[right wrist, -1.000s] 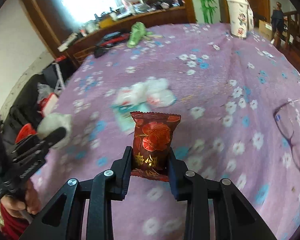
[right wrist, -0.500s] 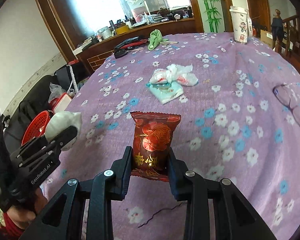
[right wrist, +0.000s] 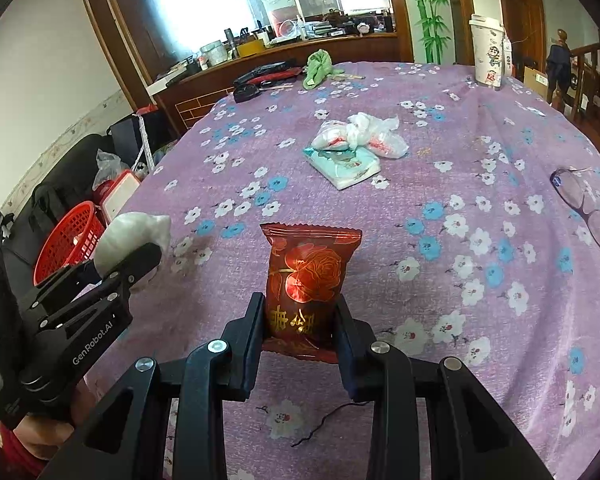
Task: Collect trash
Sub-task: 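Lift the red packet with the right tool while the left tool lifts the white cloth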
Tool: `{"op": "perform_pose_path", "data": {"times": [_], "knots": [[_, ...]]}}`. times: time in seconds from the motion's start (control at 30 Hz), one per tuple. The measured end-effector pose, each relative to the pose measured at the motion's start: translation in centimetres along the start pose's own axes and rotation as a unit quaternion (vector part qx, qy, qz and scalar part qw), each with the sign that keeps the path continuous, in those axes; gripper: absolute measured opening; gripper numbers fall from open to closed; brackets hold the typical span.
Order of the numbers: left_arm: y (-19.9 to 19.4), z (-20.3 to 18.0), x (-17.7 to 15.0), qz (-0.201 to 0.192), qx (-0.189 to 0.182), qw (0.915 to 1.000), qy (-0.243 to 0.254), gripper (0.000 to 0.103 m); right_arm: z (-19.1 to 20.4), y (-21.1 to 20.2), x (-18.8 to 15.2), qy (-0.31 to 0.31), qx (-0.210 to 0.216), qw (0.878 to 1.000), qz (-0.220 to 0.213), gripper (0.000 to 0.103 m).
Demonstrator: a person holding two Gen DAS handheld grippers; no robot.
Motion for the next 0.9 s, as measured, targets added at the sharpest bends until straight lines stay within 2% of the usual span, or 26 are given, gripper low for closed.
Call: {"op": "perform_pose_path", "data": {"times": [0.9], "knots": [[-0.43, 0.02, 0.04, -0.005, 0.018, 0.9997, 0.017, 0.034, 0.49, 0.02, -0.07, -0.008, -0.002, 1.0, 0.003, 0.035]]}}
Point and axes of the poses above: each gripper's, at about its wrist camera, not at the fingertips, and y roughly the way its jaws point, z to its left, x to its top, the point moved 5 cm from there along y, roughly the way its jaws point, and after that the axes turned 11 degrees about -x, right-handed, at the moved point
